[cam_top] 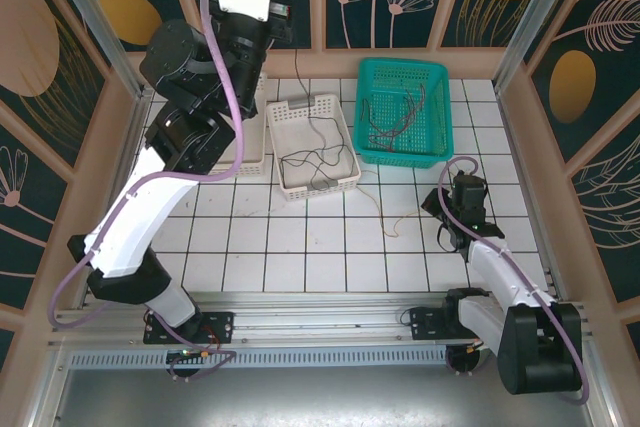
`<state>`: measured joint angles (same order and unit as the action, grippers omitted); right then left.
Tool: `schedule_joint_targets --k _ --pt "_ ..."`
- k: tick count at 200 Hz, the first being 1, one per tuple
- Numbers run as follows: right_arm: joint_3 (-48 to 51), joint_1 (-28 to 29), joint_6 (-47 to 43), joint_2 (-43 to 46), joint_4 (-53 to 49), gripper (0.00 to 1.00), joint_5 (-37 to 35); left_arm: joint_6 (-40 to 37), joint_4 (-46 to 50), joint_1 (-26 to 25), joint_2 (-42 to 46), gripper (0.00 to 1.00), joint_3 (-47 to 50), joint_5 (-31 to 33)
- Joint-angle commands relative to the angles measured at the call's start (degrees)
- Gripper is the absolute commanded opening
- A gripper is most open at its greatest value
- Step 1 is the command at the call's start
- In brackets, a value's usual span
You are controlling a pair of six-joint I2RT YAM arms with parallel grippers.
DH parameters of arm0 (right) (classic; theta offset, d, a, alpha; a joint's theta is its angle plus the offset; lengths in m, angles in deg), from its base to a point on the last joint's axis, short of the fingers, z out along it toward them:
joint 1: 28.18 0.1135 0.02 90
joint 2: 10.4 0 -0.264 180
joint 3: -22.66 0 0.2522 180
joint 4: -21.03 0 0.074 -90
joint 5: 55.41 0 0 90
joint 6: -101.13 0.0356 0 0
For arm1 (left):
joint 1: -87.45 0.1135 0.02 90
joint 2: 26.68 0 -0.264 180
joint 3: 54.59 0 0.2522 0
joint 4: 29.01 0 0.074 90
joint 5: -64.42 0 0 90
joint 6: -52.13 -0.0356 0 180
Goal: Untangle the cables
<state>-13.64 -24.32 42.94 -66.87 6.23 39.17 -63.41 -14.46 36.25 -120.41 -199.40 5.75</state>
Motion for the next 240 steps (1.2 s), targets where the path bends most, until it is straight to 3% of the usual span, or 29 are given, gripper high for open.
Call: schedule_joint_targets --k 1,62,240 --pt "1.0 0.5 -0.6 -0.4 2.5 0.00 0.6 -3.4 -5.9 0.5 -1.9 0.00 2.7 0.5" --pt "1.6 0.5 -1.4 1.0 1.7 0.00 -0.1 -0.9 -7.1 4.6 -7.3 0.00 -0.3 -2.3" --pt "0.7 0.5 -0.8 1.5 1.0 0.00 0.1 2.0 -10.4 4.5 -6.6 0.00 -7.2 -7.7"
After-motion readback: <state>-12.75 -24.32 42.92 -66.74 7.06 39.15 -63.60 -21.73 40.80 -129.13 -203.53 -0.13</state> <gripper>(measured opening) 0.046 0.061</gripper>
